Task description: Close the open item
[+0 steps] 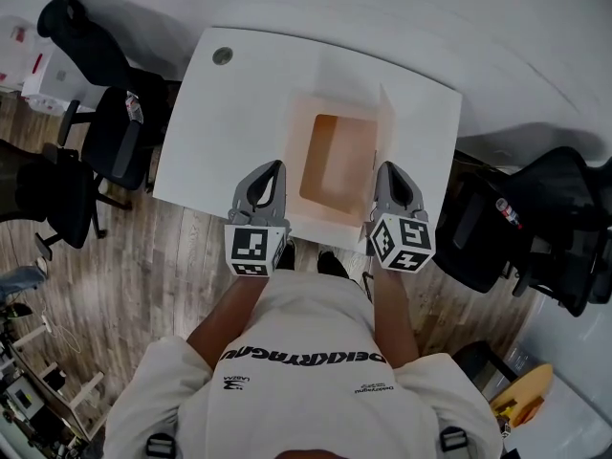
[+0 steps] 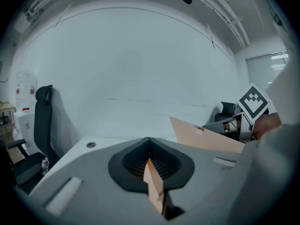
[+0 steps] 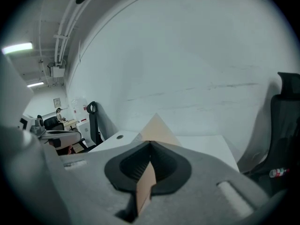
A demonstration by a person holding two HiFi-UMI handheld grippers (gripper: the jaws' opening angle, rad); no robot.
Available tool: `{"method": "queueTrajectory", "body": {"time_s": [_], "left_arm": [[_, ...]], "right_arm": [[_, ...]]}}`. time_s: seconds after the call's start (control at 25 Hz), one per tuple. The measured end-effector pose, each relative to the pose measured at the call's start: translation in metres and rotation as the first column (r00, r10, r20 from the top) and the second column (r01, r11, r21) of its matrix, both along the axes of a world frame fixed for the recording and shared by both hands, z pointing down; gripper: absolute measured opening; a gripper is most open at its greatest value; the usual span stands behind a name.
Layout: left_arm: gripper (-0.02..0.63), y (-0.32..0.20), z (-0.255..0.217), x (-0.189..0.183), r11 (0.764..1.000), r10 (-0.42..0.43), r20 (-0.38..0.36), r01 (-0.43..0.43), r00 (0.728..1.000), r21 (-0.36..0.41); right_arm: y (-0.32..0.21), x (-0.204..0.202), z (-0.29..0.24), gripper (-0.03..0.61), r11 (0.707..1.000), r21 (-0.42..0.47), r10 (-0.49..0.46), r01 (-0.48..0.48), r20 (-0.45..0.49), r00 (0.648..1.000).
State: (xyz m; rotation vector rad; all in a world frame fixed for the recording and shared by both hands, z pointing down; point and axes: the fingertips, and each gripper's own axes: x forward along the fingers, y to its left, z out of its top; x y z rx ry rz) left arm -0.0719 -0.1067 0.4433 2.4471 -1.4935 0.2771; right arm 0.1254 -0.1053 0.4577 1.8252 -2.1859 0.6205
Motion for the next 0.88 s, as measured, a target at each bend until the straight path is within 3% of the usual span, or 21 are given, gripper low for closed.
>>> {"method": "queueTrajectory", "body": {"time_s": [0.48,0.88], "left_arm": [[-0.002,-0.013,0.034,-0.006,0.998,0.017,0.009,-0.016,1.0,-0.068],[-0.002,-0.024,0.067,-0.014,0.994,0.03,0.059,-0.024,0.998,-0.107]], "right_arm": [[-0.006,-0.015,0.031,-0.003,0.996,-0.079,-0.032,0.032,0.007,0.999],[-0.008,-0.027,0.06,-0.003,0.987,-0.145,-0.073,0.07,-0.018,0.997]]}}
